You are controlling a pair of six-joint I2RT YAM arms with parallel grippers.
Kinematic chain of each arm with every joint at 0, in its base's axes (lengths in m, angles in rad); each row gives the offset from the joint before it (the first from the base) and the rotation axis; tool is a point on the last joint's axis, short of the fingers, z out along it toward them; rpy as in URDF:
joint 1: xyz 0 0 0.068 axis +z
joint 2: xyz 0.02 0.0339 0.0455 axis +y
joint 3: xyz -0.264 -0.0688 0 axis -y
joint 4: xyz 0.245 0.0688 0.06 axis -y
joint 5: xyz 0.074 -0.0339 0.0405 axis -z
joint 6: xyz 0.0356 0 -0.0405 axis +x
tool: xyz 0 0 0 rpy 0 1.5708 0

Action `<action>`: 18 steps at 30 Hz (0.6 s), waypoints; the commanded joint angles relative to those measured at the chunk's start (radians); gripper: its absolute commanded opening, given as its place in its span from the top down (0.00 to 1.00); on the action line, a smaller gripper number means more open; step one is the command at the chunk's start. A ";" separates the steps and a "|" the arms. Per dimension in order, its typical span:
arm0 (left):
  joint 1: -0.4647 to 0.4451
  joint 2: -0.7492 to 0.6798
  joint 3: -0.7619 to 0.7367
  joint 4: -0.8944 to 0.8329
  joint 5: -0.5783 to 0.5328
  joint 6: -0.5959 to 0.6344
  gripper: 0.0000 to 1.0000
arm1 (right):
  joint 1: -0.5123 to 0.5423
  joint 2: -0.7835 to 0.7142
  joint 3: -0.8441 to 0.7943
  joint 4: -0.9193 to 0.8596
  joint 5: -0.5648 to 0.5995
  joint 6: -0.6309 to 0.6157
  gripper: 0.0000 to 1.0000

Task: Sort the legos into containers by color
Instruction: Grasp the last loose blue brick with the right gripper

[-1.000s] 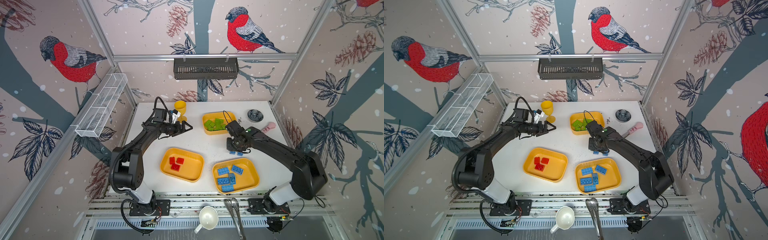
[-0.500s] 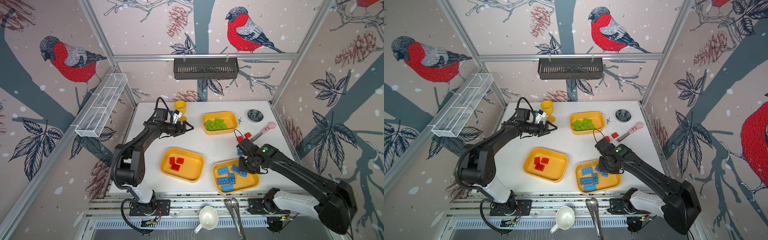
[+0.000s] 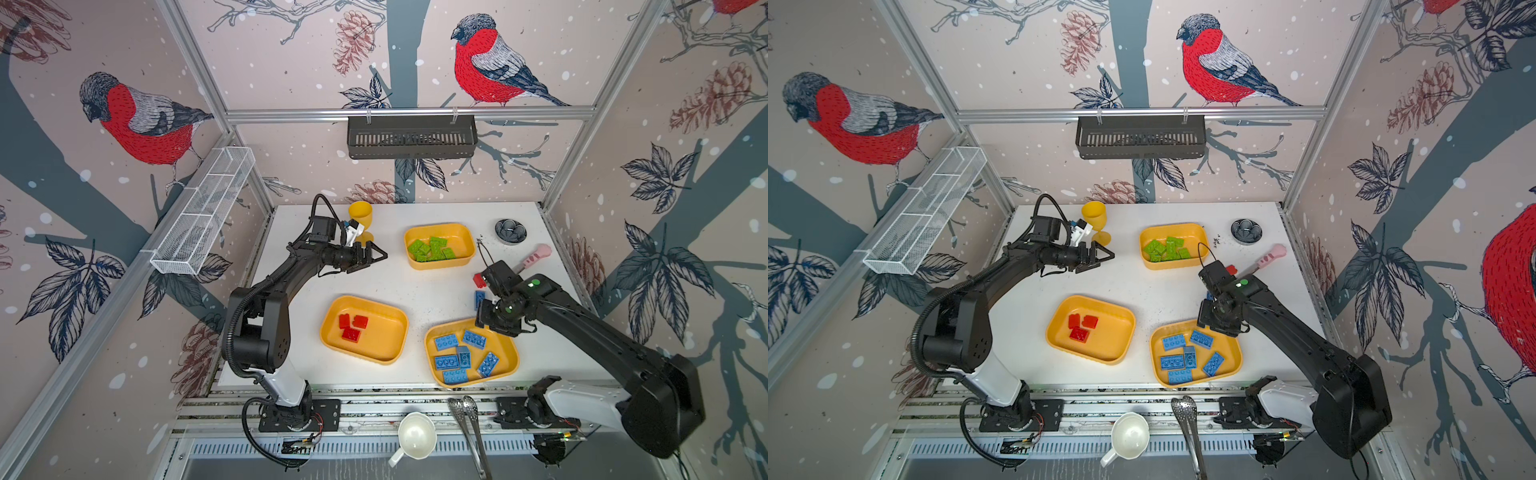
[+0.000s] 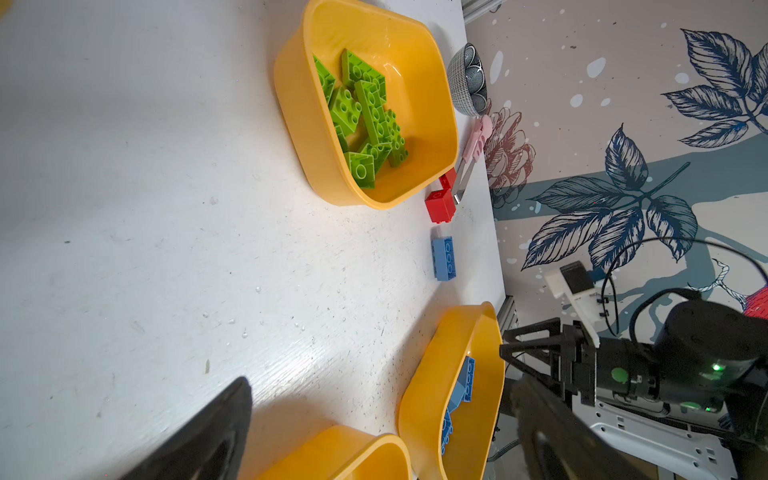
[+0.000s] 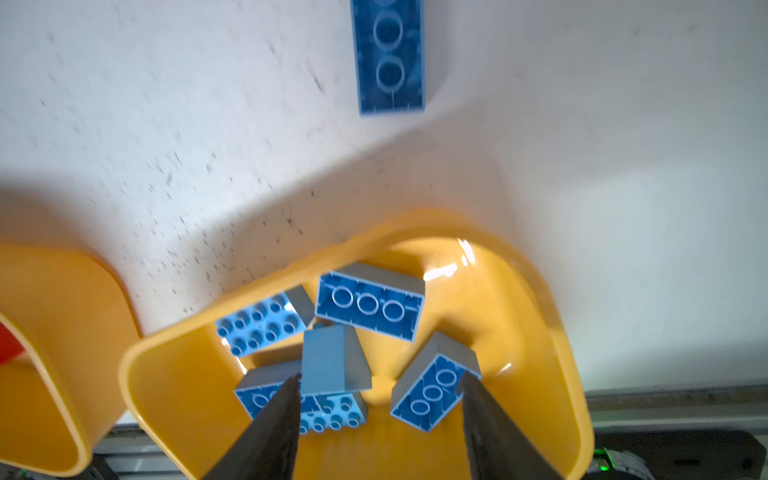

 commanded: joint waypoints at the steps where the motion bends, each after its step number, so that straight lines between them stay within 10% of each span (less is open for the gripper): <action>1: -0.001 -0.010 0.003 0.013 0.006 0.018 0.03 | -0.031 0.069 0.048 0.069 0.041 -0.041 0.35; 18: 0.004 -0.117 -0.069 0.038 -0.037 -0.021 0.03 | -0.129 0.428 0.133 0.327 0.147 -0.231 0.38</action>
